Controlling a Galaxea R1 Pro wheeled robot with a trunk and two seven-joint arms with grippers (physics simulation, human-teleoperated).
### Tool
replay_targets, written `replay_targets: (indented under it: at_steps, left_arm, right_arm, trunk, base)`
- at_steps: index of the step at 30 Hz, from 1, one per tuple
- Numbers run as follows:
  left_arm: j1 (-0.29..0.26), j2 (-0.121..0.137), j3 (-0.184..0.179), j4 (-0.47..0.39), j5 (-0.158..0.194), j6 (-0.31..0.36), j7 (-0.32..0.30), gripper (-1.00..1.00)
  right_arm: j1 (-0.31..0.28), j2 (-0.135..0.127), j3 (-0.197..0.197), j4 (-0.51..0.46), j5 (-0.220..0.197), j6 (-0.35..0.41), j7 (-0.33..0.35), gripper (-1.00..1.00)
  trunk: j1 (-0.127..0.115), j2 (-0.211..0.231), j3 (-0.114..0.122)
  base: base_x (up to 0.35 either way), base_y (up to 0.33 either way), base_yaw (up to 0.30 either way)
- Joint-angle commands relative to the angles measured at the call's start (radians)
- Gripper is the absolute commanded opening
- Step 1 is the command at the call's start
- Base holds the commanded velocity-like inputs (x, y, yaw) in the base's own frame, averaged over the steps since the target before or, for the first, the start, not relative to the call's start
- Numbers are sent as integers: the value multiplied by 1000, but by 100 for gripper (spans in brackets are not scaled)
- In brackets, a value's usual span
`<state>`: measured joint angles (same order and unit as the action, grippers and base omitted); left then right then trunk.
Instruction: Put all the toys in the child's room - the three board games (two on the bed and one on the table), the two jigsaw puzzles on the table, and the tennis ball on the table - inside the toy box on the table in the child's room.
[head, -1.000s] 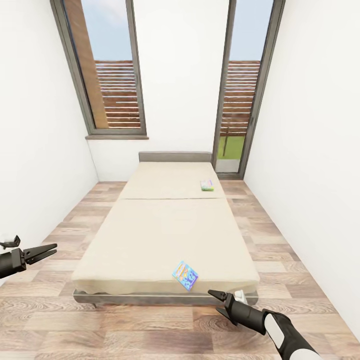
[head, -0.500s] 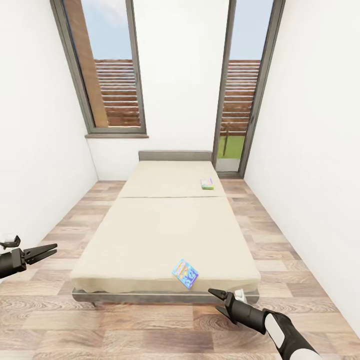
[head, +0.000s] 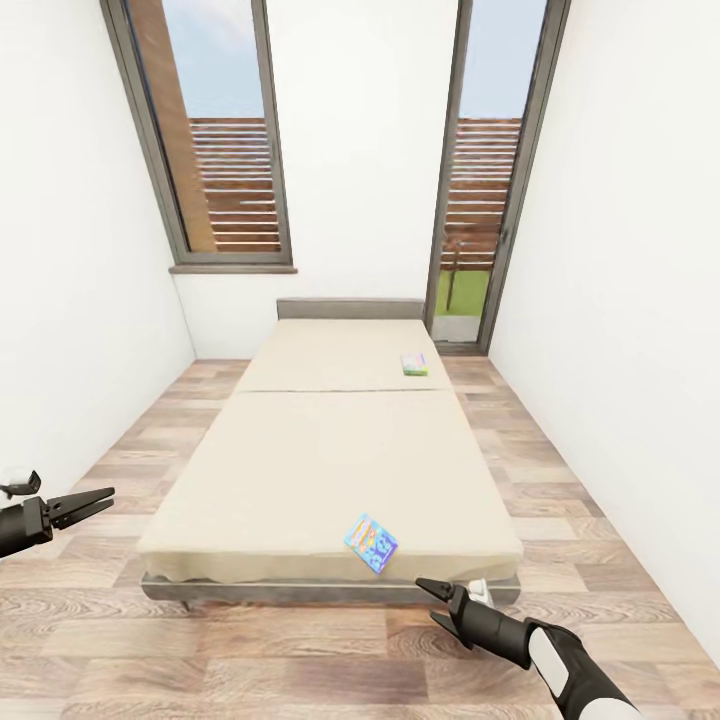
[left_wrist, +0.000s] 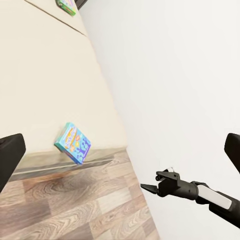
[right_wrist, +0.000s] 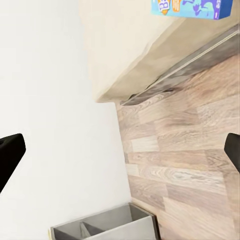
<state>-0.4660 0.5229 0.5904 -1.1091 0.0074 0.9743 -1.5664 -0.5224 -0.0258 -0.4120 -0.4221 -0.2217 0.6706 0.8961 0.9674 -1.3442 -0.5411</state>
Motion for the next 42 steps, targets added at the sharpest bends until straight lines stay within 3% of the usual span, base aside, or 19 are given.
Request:
replay_targets:
  at_steps: [1, 17, 20, 22, 23, 24, 27, 33, 38, 42]
  left_arm:
    - [-1, 0, 0, 0, -1, 11, -4, 100]
    - [2, 0, -1, -11, 10, 33, -4, 100]
    - [11, -1, -9, -13, 56, 43, -4, 100]
    - [27, 0, -28, -17, 131, 49, -4, 100]
    - [31, 0, -33, -18, 151, 50, -4, 100]
    - [46, 2, -44, -25, 207, 52, -4, 100]
    - [69, 2, -52, -55, 264, 55, -4, 100]
    - [104, 2, -68, -125, 292, 71, -4, 100]
    - [115, 0, -93, -148, 297, 73, -4, 100]
    - [117, 0, -103, -152, 307, 73, -4, 100]
  right_arm:
    - [-1, 0, -3, 0, -2, 6, 1, 100]
    - [-1, 1, -5, 1, -3, -9, -1, 100]
    - [-1, 1, -5, 5, -4, -40, -2, 100]
    - [-1, 1, -5, 7, -4, -60, 0, 100]
    - [-1, 1, -5, 7, -4, -63, 1, 100]
    - [-1, 1, -5, 7, -4, -69, 2, 100]
    - [-1, 2, -5, 8, -4, -74, 6, 100]
    - [-1, 11, -4, 8, -4, -75, 30, 100]
    - [-3, 51, -7, 6, -5, -76, 40, 100]
    - [-7, 62, -8, 3, -5, -76, 42, 100]
  trunk:
    - [4, -8, -4]
    - [65, -120, -54]
    - [77, -141, -64]
    - [84, -155, -70]
    - [88, -162, -73]
    - [92, -169, -76]
    - [104, -190, -86]
    - [127, -232, -104]
    - [146, -267, -120]
    - [161, -295, -133]
  base:
    - [0, 0, 0]
    - [0, 0, 0]
    - [0, 0, 0]
    - [0, 0, 0]
    - [0, 0, 0]
    - [0, 0, 0]
    - [0, 0, 0]
    - [0, 0, 0]
    - [0, 0, 0]
    - [0, 0, 0]
